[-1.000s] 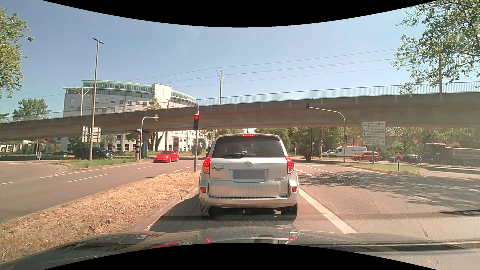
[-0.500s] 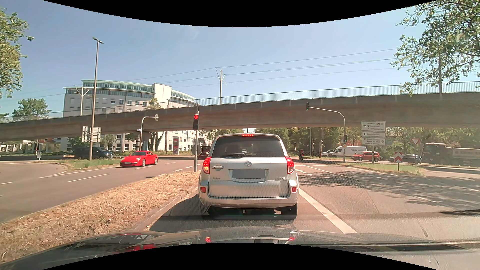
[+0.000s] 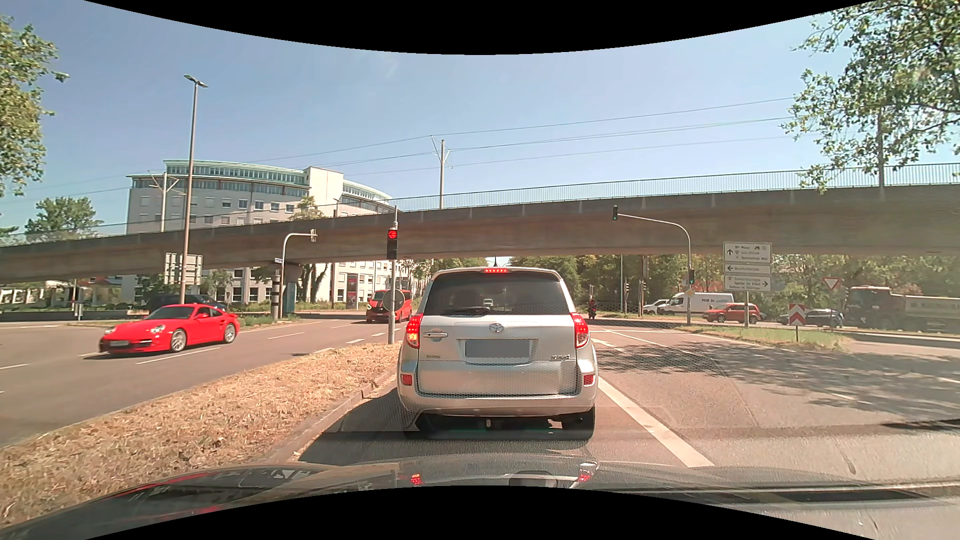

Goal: Follow the waypoints while adhering to traffic rules and regulations

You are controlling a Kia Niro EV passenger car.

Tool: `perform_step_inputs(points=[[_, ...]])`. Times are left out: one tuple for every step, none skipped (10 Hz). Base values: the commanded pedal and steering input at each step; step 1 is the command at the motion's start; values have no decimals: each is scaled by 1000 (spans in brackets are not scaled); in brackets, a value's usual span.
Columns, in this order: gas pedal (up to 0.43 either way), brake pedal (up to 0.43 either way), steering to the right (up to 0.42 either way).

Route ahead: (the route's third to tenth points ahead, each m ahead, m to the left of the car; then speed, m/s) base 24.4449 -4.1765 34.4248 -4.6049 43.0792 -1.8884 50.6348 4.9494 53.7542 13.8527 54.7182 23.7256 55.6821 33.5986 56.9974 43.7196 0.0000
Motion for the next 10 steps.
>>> perform_step_inputs(points=[[0,232,-1],[0,226,-1],[0,232,0],[0,232,-1],[0,232,0],[0,232,-1],[0,232,-1],[0,232,0],[0,226,-1],[0,226,0]])
